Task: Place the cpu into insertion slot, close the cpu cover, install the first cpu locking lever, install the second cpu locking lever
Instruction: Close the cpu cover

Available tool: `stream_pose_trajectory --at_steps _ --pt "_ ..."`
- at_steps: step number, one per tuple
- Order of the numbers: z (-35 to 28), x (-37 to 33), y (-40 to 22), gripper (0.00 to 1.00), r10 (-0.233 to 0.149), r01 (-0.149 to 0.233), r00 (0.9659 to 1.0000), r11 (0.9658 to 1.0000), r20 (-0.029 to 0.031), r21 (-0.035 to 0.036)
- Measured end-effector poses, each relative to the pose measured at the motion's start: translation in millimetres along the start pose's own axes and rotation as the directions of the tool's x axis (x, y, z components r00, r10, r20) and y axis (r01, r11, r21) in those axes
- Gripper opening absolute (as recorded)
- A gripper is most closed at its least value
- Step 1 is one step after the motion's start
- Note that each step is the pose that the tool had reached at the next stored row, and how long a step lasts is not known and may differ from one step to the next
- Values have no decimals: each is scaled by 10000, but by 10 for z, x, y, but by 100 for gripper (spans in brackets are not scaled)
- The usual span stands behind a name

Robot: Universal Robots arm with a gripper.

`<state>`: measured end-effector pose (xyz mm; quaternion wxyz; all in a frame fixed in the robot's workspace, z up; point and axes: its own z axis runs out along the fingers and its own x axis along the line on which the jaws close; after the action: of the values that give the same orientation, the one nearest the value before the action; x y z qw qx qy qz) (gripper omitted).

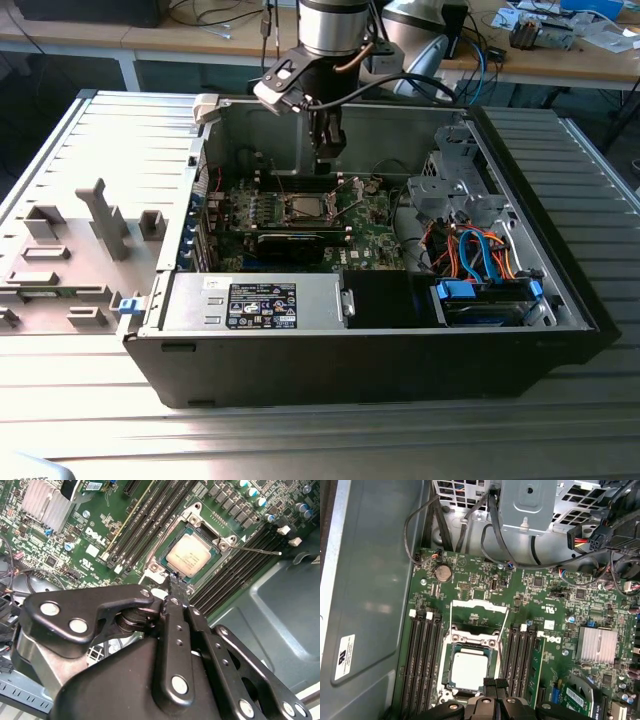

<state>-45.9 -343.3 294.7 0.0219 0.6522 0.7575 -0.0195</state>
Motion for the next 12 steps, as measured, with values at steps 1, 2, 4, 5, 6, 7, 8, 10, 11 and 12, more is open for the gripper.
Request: stream_pose_trajectory --at_steps 1,2,4,5,6,7,8,10,11,12 --pt "0 -1 3 11 0 0 10000 10000 0 -1" --pt "1 -2 5 11 -1 1 10000 10000 -2 -1" --pt "1 -4 8 11 0 0 10000 10000 -2 -1" --pt "0 -4 8 11 0 0 10000 10000 0 0" --pt "1 -5 10 11 -1 1 10000 10000 -1 -1" --pt "1 -6 12 11 -1 1 10000 10000 -1 0" --pt "1 -8 15 11 0 0 10000 10000 0 -1" --pt "1 -10 21 11 0 0 10000 10000 -1 -1" --pt "1 -13 26 11 -1 1 10000 10000 -1 -1" --pt "1 -13 27 11 -1 1 10000 10000 -1 -1"
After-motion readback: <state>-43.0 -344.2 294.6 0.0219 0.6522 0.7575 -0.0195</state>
